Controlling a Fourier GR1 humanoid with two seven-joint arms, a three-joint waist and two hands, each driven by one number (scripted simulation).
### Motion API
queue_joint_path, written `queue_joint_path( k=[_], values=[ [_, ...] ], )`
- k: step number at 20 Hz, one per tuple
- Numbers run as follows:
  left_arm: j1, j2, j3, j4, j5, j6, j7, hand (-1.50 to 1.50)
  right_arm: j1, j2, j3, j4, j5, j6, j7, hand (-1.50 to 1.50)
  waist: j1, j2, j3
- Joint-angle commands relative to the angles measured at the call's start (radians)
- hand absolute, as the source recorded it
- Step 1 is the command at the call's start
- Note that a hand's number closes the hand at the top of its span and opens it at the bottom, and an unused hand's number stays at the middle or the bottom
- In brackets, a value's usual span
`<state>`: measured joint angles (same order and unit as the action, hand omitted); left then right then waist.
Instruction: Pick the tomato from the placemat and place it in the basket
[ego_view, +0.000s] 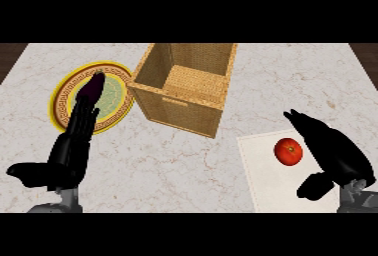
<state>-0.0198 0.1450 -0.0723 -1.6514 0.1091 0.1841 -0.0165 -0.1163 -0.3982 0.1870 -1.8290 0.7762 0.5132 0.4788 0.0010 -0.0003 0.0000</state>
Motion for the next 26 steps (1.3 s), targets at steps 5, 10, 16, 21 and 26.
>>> queue_joint_path(
  k=[5, 10, 16, 21, 26],
  values=[
    [0.040, -0.044, -0.037, -0.081, -0.058, 0.004, 0.052, 0.00, 0.059, 0.040, -0.039, -0.033, 0.035, 0.026, -0.045, -1.50, -0.002, -0.001, 0.000],
    [-0.015, -0.047, 0.024, -0.013, -0.054, -0.023, 0.031, 0.00, 0.026, 0.069, -0.058, 0.063, 0.090, 0.010, -0.110, -1.50, -0.001, 0.000, 0.000],
    [0.009, -0.057, 0.025, -0.016, -0.076, -0.030, 0.028, 0.00, -0.012, 0.135, -0.041, 0.144, 0.147, -0.030, -0.104, -1.50, 0.000, 0.000, 0.000],
    [0.003, -0.056, 0.054, -0.042, -0.037, -0.065, 0.047, 0.00, -0.078, 0.129, -0.085, 0.266, 0.171, -0.049, -0.162, -1.50, 0.002, 0.000, 0.000],
    [0.010, -0.051, 0.068, -0.011, -0.047, -0.073, 0.003, 0.00, -0.070, 0.093, -0.067, 0.363, 0.177, -0.060, -0.281, 1.50, 0.004, 0.002, 0.000]
  ],
)
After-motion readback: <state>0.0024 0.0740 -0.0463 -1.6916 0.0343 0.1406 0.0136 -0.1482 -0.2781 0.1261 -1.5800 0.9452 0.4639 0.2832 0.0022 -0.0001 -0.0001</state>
